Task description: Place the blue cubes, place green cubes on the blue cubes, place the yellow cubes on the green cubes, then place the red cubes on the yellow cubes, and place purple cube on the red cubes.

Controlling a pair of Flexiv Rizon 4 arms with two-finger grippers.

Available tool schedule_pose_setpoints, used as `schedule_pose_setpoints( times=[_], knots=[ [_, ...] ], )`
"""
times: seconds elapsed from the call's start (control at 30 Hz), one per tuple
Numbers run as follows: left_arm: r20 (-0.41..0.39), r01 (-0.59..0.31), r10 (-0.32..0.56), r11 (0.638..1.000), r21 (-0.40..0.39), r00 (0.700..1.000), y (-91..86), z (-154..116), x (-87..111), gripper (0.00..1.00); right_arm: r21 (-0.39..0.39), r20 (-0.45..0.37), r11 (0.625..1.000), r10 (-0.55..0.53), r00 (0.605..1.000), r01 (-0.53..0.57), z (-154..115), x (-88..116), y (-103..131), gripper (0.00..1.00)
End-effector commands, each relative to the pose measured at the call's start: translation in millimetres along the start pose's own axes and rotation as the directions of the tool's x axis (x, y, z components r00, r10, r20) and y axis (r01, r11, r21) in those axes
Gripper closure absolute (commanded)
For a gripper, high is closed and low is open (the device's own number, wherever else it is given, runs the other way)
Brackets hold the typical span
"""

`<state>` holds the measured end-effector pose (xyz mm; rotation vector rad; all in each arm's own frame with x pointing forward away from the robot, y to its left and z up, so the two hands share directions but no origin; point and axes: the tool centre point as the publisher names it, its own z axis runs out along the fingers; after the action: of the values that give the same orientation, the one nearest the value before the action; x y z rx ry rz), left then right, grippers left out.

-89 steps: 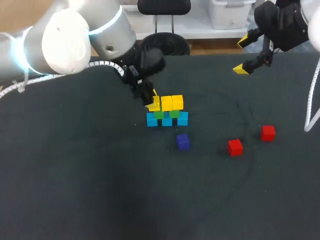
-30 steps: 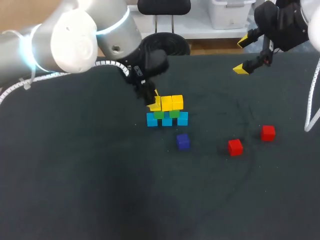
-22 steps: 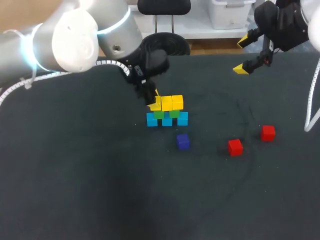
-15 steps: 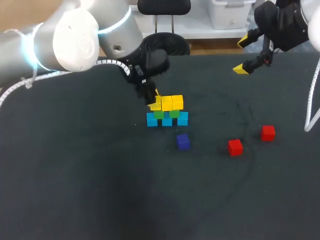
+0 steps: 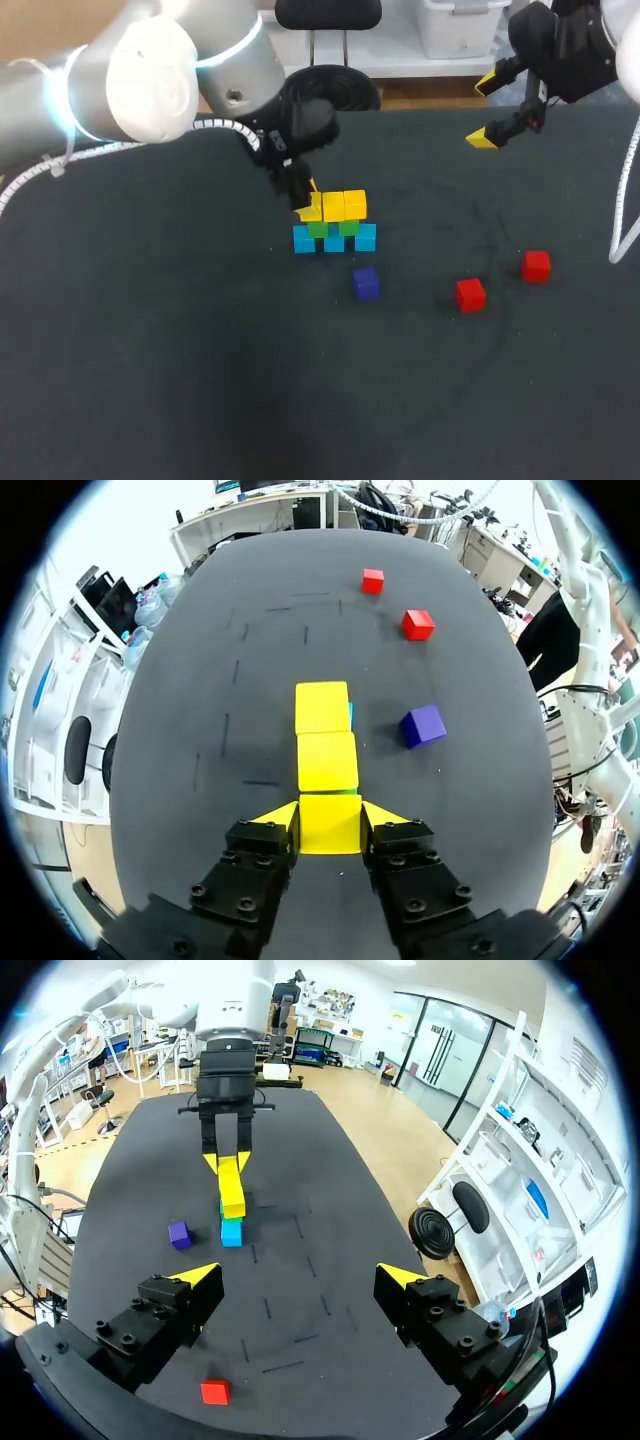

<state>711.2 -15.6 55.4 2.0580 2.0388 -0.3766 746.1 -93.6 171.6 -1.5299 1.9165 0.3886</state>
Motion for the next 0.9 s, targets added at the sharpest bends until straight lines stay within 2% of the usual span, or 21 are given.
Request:
schedule_pose_setpoints(
  times=[0.03, 0.87, 0.9],
  knots=[
    [-0.003, 0.0, 0.0, 1.0, 0.006, 1.0, 2.7, 1.0, -0.1, 1.0, -0.003, 0.002, 1.0, -0.001, 1.0, 0.001, 1.0, 0.1, -1.2, 0.0],
    [-0.004, 0.004, -0.004, 1.0, 0.009, 1.0, 3.7, 3.1, -0.4, 1.0, -0.003, 0.002, 1.0, -0.001, 1.0, 0.001, 1.0, 0.1, -1.2, 0.0],
    [-0.004, 0.005, -0.005, 1.0, 0.009, 1.0, 3.8, 3.2, -0.4, 0.92, -0.003, 0.002, 1.0, -0.001, 1.0, 0.001, 1.0, 0.1, -1.2, 0.0]
  ],
)
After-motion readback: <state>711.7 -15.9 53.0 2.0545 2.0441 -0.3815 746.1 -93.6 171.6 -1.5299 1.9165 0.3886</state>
